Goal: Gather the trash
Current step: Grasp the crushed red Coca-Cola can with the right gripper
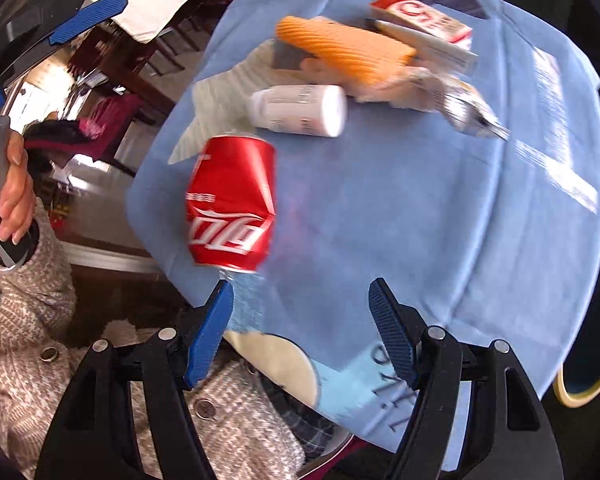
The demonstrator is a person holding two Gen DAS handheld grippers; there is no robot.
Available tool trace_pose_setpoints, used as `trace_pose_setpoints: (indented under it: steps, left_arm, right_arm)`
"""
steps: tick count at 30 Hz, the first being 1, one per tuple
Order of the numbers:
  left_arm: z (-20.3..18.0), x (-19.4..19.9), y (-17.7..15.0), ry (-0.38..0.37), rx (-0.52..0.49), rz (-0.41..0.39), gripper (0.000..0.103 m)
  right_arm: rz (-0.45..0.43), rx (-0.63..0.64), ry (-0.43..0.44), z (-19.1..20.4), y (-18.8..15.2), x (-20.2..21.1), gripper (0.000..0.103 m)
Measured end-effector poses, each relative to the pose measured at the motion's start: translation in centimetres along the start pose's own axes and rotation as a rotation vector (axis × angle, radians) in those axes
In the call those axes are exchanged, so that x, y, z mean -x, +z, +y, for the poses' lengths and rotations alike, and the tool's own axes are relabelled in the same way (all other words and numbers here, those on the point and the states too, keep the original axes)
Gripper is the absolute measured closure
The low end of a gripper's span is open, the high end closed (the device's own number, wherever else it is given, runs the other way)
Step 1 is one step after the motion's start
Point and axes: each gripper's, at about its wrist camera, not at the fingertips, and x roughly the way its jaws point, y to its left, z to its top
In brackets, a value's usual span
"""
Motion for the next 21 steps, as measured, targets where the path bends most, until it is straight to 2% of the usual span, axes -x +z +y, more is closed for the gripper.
trace_pose_setpoints:
  steps: [2,4,9,12,17,21]
  left_arm:
    - [1.6,0.8,-0.8,0.029,0.025,-0.013,0.011]
    - [2.9,1.4,-1.4,0.035,0.050,-0.016,0.011]
    - [5.1,2.2,-2.6,0.044,0.090,-0.017,0.011]
    - [5.4,2.1,-2.8,0.045,0.088,-0.018,0.011]
    - [5.2,1.5,-3.2,0.023,0.076,-0.004,0.011]
    - [5.0,1.0,-3.3,0.013,0.071,0.006,0.011]
  right_arm:
    - [0.027,0.021,0.025,1.9,1.6,-1.2,0.027]
    - [0.049,0.039,0.013,3.2,3.0,-2.4,0.023]
    - [0.122,0.020,-0.027,4.1,5.3,-5.7,0.023]
    - [0.143,-0.001,-0.062,3.7,6.3,-7.0,0.022]
    - [0.185,-0.049,-0.024,3.0,7.1,-8.6,0.020]
    - [0.199,-0.032,-0.036,3.6,7.7,-9.6,0.020]
